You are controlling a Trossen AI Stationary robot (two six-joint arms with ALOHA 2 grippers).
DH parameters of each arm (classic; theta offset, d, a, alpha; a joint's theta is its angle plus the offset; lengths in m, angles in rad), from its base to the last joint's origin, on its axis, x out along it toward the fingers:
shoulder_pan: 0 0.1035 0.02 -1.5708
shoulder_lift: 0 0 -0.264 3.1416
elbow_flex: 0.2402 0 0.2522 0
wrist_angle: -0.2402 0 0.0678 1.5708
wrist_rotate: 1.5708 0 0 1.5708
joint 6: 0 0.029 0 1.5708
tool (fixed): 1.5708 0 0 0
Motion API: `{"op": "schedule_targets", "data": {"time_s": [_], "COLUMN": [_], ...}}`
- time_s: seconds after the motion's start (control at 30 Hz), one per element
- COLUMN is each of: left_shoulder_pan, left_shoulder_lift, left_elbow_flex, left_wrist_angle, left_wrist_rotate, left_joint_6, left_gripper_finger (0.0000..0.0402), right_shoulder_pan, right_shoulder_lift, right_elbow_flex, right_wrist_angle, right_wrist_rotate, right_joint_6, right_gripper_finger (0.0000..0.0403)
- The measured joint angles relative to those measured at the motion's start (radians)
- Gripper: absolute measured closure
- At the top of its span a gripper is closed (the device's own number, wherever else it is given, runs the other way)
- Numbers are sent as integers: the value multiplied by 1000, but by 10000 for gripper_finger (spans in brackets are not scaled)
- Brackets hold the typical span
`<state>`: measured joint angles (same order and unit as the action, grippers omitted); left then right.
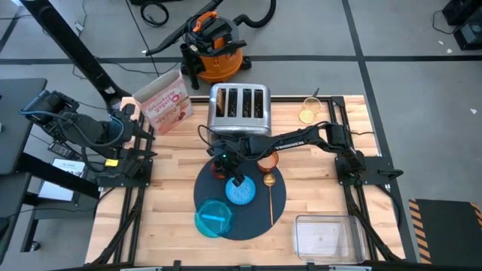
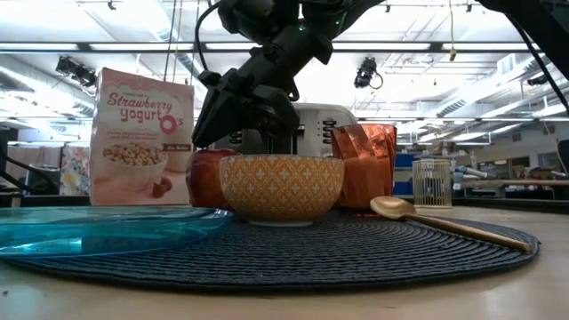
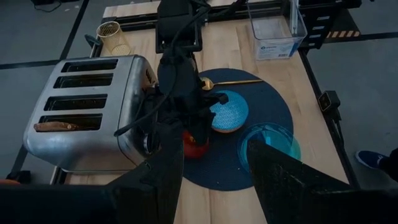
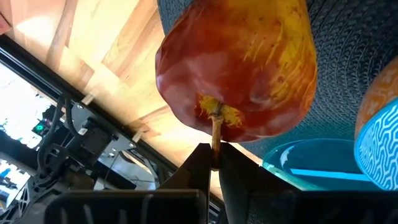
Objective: Arrange a breakfast setting
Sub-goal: Put the red apple on the top left side of the blue bowl
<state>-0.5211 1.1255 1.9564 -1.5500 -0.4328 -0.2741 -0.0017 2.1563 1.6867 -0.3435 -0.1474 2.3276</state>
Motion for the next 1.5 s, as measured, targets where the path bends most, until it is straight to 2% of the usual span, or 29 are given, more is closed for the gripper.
{"op": "schedule_targets", "data": {"time_s": [0.53, 0.97, 1.5], "left_shoulder_pan": [0, 0, 0], "left_shoulder_lift": [0, 0, 0], "left_elbow_flex": [0, 0, 0], "left_wrist_angle": [-20, -21, -20], "left_wrist_rotate": [31, 26, 19], "left_joint_6": [-2, 0, 17], "left_gripper_finger": [219, 219, 219], "right_shoulder_pan": [0, -3, -16], "right_shoulder_lift": [2, 2, 2], "right_elbow_flex": [0, 0, 0], "right_wrist_angle": [5, 4, 11], "right_wrist_rotate": [-12, -14, 10], "right_joint_6": [-8, -16, -19], "right_gripper_finger": [352, 306, 307]}}
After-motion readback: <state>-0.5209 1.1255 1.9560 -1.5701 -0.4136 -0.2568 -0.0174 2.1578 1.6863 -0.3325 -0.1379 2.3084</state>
